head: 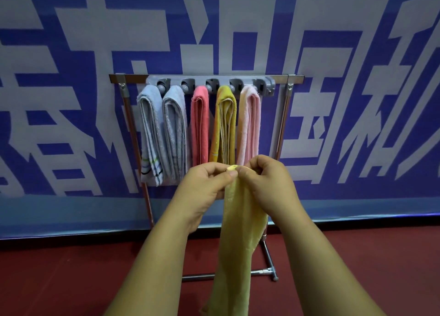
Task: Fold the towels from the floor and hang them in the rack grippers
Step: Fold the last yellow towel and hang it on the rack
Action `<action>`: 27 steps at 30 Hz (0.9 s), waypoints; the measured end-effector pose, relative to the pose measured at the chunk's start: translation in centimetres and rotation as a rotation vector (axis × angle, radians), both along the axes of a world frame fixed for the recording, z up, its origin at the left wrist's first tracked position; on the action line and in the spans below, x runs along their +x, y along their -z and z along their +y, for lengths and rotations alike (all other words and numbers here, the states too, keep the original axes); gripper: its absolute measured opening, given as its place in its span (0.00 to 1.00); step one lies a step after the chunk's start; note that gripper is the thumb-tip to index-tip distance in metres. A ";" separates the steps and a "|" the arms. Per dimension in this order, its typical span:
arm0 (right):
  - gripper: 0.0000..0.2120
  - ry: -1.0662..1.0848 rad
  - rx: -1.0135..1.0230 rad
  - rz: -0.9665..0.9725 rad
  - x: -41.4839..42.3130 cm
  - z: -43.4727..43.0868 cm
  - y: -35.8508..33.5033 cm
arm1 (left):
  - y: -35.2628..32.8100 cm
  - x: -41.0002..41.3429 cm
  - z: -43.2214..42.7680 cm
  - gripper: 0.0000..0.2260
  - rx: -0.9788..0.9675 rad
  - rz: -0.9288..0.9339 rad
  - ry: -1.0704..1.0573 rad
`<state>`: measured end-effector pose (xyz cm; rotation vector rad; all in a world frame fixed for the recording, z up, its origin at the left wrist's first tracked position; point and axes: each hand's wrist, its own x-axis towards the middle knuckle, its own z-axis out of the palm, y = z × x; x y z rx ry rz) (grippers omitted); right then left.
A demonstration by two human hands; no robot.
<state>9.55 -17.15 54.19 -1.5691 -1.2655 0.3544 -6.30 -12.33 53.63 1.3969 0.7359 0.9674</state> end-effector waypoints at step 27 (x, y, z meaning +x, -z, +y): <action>0.16 -0.138 -0.517 -0.670 3.9 2.6 -1.1 | -1.4 -3.4 4.0 0.08 0.131 0.085 -0.230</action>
